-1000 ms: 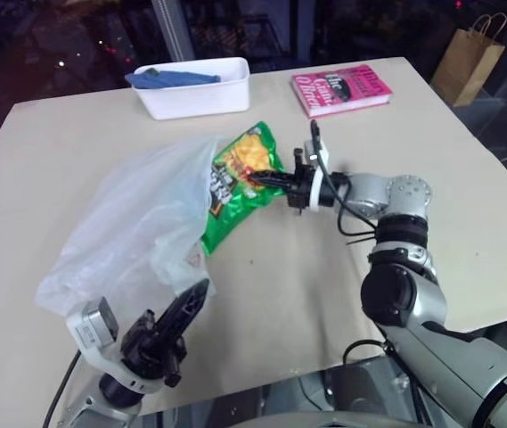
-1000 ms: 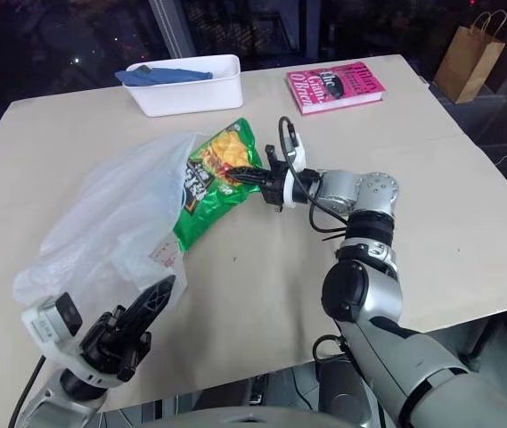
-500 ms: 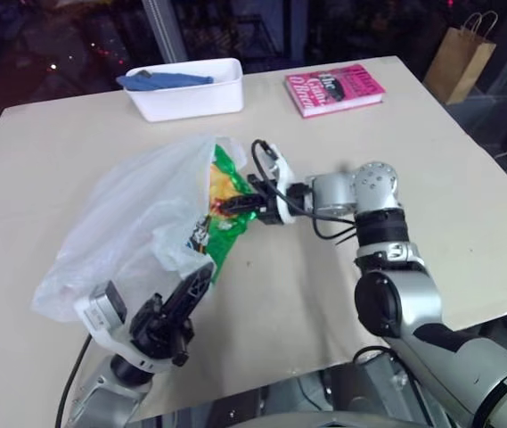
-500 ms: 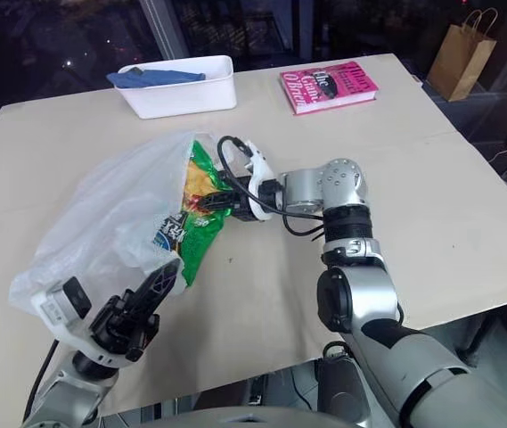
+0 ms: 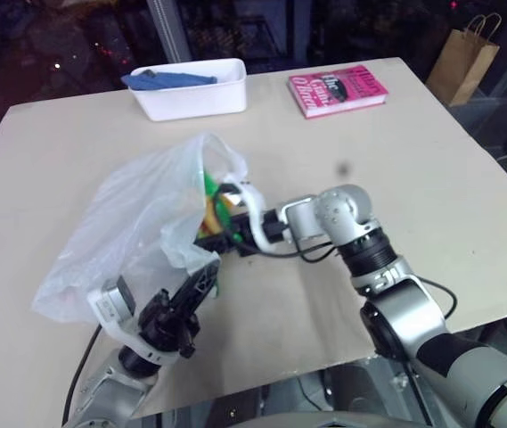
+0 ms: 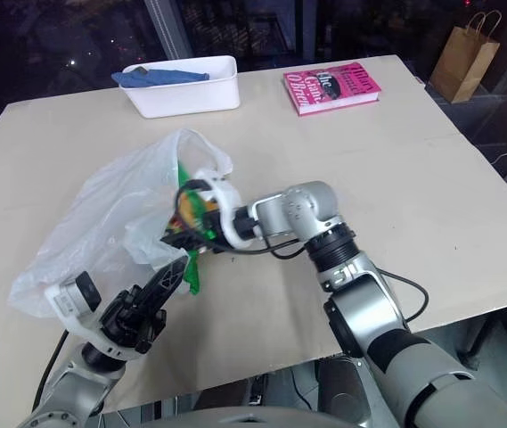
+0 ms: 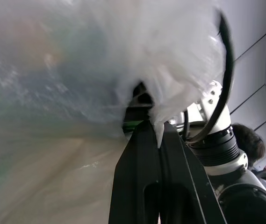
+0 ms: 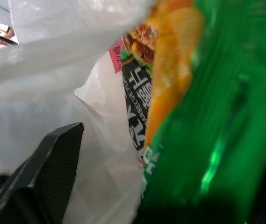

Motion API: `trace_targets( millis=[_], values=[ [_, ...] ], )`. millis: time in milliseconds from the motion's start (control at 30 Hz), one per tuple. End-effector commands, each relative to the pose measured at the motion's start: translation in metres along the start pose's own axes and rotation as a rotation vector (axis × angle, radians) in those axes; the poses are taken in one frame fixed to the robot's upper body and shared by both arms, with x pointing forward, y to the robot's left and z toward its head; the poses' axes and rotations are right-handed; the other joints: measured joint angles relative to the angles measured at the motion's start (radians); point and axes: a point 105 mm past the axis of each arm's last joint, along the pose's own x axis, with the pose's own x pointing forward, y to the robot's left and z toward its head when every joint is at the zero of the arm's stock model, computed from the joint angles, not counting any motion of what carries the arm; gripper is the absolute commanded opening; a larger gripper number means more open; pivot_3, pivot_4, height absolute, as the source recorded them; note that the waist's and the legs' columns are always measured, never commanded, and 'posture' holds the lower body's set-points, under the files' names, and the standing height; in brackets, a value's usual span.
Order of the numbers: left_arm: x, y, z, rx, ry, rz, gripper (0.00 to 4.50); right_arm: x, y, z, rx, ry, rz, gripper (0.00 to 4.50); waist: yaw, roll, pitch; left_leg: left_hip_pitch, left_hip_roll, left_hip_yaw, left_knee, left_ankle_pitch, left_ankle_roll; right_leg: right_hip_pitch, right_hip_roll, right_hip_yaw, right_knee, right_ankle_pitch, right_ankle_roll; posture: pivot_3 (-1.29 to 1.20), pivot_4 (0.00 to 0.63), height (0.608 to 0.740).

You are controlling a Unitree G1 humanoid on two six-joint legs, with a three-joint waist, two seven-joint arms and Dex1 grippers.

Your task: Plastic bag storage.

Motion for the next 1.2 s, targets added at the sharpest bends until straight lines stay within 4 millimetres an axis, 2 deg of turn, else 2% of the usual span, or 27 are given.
trace_targets(
  millis=[33,133,200,267,367,533,667,767,833,933,1033,1200],
  values=[
    [0.001,-0.004,0.002,0.009,-0.005,-0.019,0.00,-0.031,-0.020,0.022,0.161,-0.179,0.016,4.26,0.004,0.000,0.000,0.000,0.000,0.000,0.000,0.000,0.000,0.000,0.000,0.000,0.000,0.000,0.000,0.00,0.150,0.740],
    [0.000,-0.003,0.001,0.006,-0.004,-0.011,0.00,-0.044,-0.024,0.011,0.097,-0.204,0.012,4.26,0.003,0.000,0.000,0.000,0.000,0.000,0.000,0.000,0.000,0.000,0.000,0.000,0.000,0.000,0.000,0.00,0.150,0.740],
    [0.000,-0.002,0.000,0.003,0.000,-0.010,0.00,-0.042,-0.031,-0.009,-0.015,-0.173,-0.052,4.39,-0.001,0.000,0.000,0.000,0.001,0.000,-0.001,0.000,0.000,0.000,0.001,0.000,-0.001,0.000,-0.001,0.00,0.150,0.740],
    [0.000,-0.002,0.000,0.004,0.003,-0.012,0.00,-0.043,-0.028,-0.026,-0.121,-0.161,-0.043,4.39,-0.003,0.000,0.000,0.000,0.001,0.000,-0.001,0.000,0.000,-0.001,0.001,0.000,-0.001,-0.001,-0.001,0.00,0.150,0.740],
    [0.001,-0.001,0.002,0.011,-0.002,-0.011,0.00,-0.052,-0.034,-0.032,-0.233,-0.215,-0.093,4.39,-0.004,0.000,0.000,0.000,0.001,0.001,-0.001,0.000,0.000,-0.001,0.000,0.002,-0.001,-0.001,-0.001,0.00,0.150,0.740],
    [-0.004,-0.001,0.003,0.019,0.002,0.001,0.00,-0.099,-0.044,-0.033,-0.296,-0.274,-0.104,4.39,0.010,0.000,0.000,0.002,0.000,-0.001,0.001,0.000,0.000,0.004,0.000,-0.001,-0.001,0.000,0.000,0.00,0.150,0.740],
    [-0.007,-0.001,0.002,0.016,0.005,0.007,0.00,-0.132,-0.069,-0.023,-0.357,-0.302,-0.248,4.39,0.020,0.000,0.001,0.004,0.000,-0.002,0.001,0.000,0.000,0.007,0.000,-0.003,-0.002,-0.001,-0.001,0.00,0.150,0.740],
    [-0.009,-0.001,0.000,0.001,0.015,0.014,0.00,-0.156,-0.087,0.032,-0.463,-0.512,-0.427,4.39,0.011,0.000,0.001,0.005,0.001,0.000,0.001,0.000,0.000,0.007,0.002,-0.001,-0.002,-0.001,-0.001,0.00,0.150,0.740],
    [-0.011,-0.002,-0.003,-0.010,0.035,0.013,0.00,-0.151,-0.088,0.052,-0.558,-0.542,-0.476,4.39,0.009,0.001,0.002,0.005,0.001,0.002,0.001,0.000,-0.001,0.006,0.003,0.002,-0.001,-0.001,-0.001,0.00,0.150,0.740],
    [-0.015,-0.003,-0.009,-0.019,0.072,0.010,0.00,-0.130,-0.080,0.075,-0.754,-0.535,-0.497,4.39,0.008,0.001,0.002,0.005,0.002,0.001,0.001,0.001,-0.002,0.006,0.004,0.001,-0.001,-0.001,-0.001,0.00,0.150,0.740],
    [-0.022,-0.003,-0.013,-0.021,0.115,0.016,0.00,-0.099,-0.071,0.088,-0.930,-0.471,-0.481,4.39,0.004,0.001,0.002,0.005,0.003,0.001,0.000,0.002,-0.003,0.005,0.005,0.001,-0.001,0.000,-0.001,0.00,0.150,0.740],
    [-0.031,-0.003,-0.018,-0.012,0.157,0.030,0.00,-0.057,-0.060,0.104,-1.102,-0.416,-0.498,4.39,0.001,0.001,0.002,0.004,0.003,0.000,-0.001,0.003,-0.006,0.004,0.004,0.001,-0.003,0.000,-0.001,0.00,0.150,0.740]
  ],
)
